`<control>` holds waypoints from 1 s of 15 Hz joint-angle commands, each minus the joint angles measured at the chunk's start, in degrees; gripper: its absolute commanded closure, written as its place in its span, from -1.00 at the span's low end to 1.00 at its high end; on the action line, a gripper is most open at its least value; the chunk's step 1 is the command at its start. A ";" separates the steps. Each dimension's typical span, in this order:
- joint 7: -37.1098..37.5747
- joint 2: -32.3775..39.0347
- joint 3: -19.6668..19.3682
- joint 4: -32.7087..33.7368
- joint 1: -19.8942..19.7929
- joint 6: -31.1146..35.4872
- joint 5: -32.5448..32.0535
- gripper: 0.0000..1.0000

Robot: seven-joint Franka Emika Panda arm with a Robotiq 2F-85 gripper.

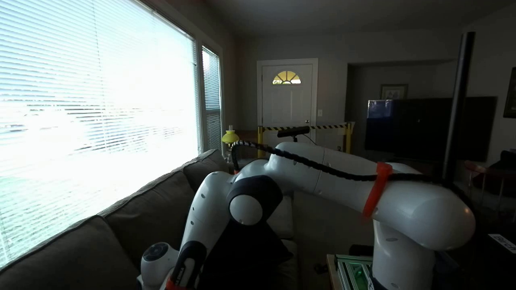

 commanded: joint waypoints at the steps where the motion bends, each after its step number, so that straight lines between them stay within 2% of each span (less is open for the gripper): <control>1: -1.21 -6.62 2.04 -7.08 -3.04 -3.14 0.69 -1.00; 7: -4.86 -13.93 6.09 -14.22 -8.78 -2.24 1.20 -1.00; 9: -8.25 -16.16 8.90 -16.41 -11.72 -1.41 1.14 -1.00; 11: -10.62 -18.64 10.82 -18.03 -13.64 -3.99 1.42 -1.00; 13: -12.21 -21.26 11.44 -19.96 -14.48 -6.07 1.39 -1.00; 15: -12.58 -23.74 10.41 -21.74 -13.96 -7.15 0.93 -1.00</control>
